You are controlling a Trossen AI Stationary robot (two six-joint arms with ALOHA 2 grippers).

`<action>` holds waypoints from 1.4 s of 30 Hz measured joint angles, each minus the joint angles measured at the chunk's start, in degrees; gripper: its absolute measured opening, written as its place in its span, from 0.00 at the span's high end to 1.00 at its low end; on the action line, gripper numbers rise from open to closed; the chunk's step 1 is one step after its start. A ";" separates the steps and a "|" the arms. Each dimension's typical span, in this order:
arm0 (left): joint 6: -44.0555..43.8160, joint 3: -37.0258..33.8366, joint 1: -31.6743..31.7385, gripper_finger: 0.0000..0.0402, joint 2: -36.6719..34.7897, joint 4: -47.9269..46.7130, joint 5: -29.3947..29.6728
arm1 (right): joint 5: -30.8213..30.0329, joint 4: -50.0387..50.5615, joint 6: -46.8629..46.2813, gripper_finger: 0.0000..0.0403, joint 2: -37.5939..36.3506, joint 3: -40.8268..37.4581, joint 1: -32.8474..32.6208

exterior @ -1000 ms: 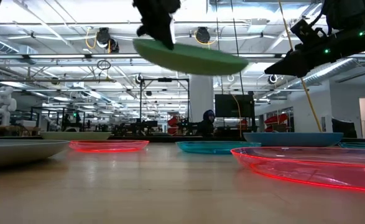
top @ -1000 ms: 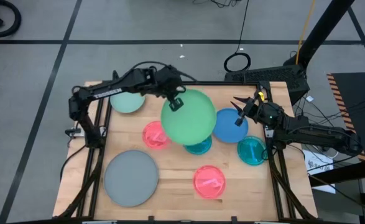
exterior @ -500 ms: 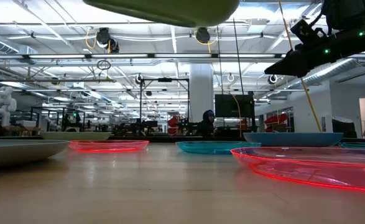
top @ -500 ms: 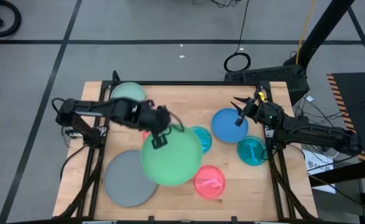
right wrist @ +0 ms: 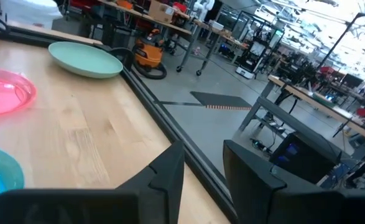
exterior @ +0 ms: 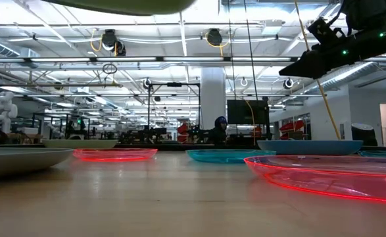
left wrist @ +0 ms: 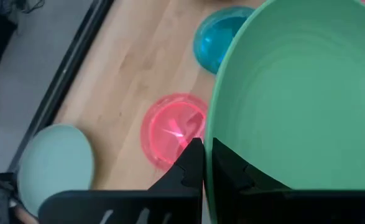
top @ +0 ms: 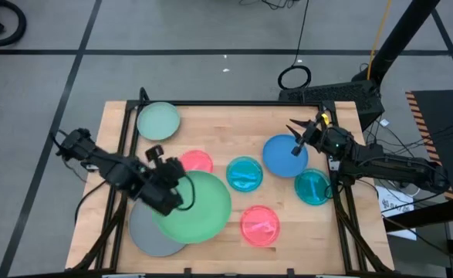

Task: Stack plastic plates
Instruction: Stack the green plate on the gray plate

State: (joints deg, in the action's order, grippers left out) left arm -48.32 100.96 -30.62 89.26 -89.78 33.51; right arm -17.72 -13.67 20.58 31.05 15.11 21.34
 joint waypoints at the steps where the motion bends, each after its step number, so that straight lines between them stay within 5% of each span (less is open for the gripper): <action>1: -1.35 -1.51 -0.97 0.97 -0.96 0.02 0.14 | 0.02 0.01 -0.70 0.74 0.00 0.00 0.00; 7: -6.93 -11.90 -5.58 0.97 -7.62 1.77 2.00 | 0.07 0.22 -6.17 0.74 0.00 0.00 0.00; 11: -5.77 -18.81 -7.60 0.97 -11.48 12.08 1.01 | 2.17 0.22 -10.59 0.74 0.02 0.00 -0.02; 24: -15.60 -25.85 -12.47 0.97 -13.37 12.63 -15.30 | 4.55 0.24 -15.30 0.74 0.02 0.00 -0.07; 35: -27.65 -27.80 -18.98 0.97 -17.29 6.86 -8.19 | 4.55 0.35 -16.00 0.74 0.17 0.00 -0.07; 42: -33.77 -37.87 -19.71 0.97 -21.41 11.70 -11.87 | 4.55 0.28 -16.02 0.74 1.09 0.00 -0.07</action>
State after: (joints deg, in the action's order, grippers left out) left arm -82.09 63.09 -50.33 67.84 -78.08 21.65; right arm -13.17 -13.40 4.57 32.14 15.11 21.28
